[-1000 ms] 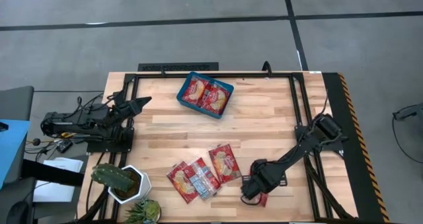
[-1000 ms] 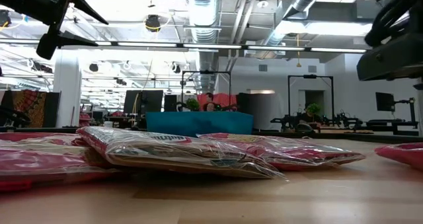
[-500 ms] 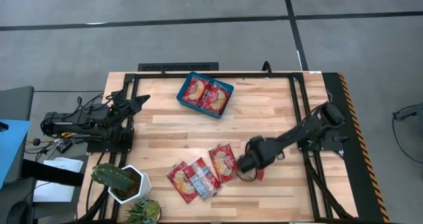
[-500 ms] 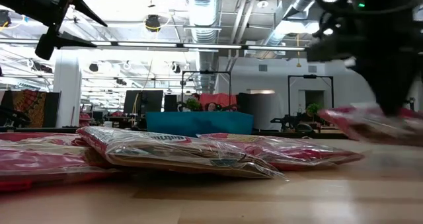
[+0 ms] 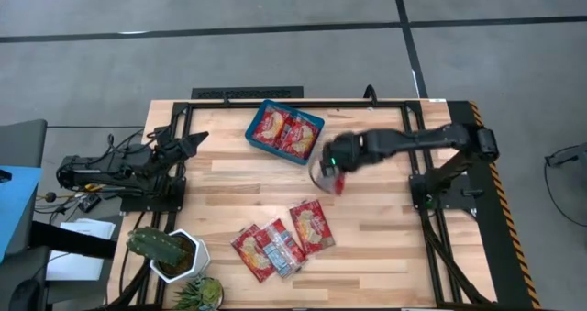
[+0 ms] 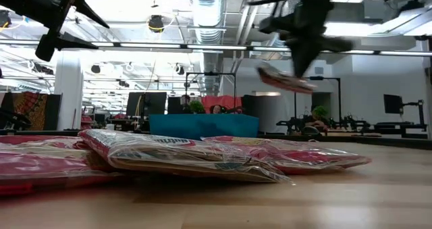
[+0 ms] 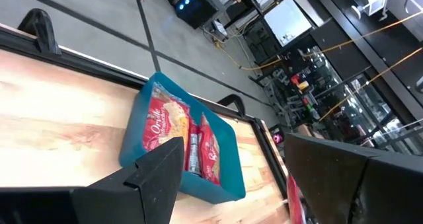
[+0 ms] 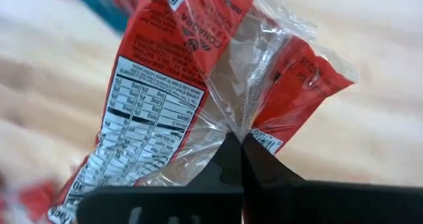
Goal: Sort popcorn bags into baskets
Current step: Put the red popcorn bag into the blue bin
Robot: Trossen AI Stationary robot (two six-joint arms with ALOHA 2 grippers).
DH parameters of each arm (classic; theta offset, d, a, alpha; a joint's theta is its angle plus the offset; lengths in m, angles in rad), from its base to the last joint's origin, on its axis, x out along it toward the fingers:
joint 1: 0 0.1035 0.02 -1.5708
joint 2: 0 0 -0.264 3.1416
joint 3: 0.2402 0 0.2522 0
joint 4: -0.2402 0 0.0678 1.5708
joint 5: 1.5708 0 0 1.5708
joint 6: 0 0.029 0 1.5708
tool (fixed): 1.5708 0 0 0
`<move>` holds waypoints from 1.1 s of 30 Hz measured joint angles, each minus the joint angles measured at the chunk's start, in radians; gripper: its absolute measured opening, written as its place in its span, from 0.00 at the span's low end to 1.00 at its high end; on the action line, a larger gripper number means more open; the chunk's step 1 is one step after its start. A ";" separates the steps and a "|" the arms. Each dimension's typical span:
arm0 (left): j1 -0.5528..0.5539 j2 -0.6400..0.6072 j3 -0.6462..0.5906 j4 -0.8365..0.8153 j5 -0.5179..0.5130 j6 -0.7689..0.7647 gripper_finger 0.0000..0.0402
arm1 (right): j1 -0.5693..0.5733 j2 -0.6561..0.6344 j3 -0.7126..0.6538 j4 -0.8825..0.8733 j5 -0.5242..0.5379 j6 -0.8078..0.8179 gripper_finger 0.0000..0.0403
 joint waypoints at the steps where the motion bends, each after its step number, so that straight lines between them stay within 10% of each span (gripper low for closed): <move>1: 0.000 0.000 0.000 0.000 -0.003 0.000 0.62 | -0.033 0.010 0.019 0.027 0.000 -0.042 0.00; 16: 0.000 0.000 0.000 -0.006 -0.068 -0.001 0.62 | -0.328 0.399 0.490 0.082 -0.055 -0.464 0.01; 33: 0.000 0.000 0.000 -0.006 -0.097 -0.051 0.62 | -0.398 0.628 0.556 0.068 -0.232 -0.407 0.20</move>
